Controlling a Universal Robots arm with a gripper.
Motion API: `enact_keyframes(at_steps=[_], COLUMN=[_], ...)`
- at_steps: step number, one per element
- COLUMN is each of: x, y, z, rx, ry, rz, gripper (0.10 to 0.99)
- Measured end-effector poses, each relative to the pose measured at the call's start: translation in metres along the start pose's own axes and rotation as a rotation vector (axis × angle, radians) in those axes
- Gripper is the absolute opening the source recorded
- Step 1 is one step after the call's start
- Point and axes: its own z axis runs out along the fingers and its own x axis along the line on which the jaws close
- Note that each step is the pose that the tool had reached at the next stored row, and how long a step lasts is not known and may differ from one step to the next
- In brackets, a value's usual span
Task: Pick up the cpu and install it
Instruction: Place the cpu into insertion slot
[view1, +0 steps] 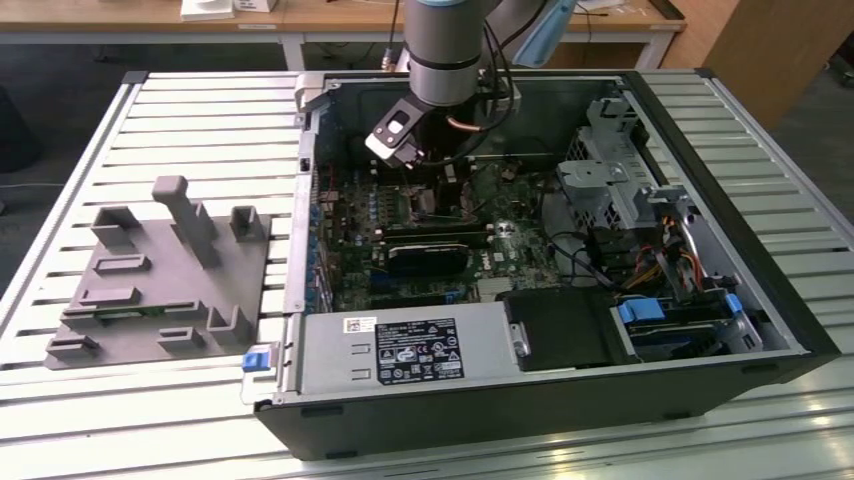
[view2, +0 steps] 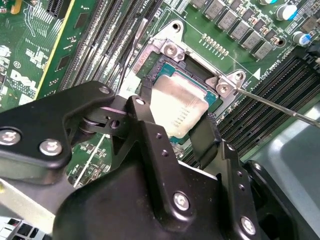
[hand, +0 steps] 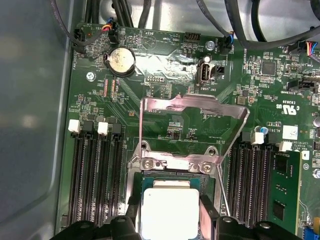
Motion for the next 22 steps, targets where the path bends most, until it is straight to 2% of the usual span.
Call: enact_keyframes(at_steps=[14,22], x=[-0.0001,-0.0001], y=[0.0004,0.0016], z=[-0.0014,0.0002], rx=[0.001,0.003], ry=[-0.0009,-0.0023], rz=[0.022,0.056], gripper=[0.565,0.565])
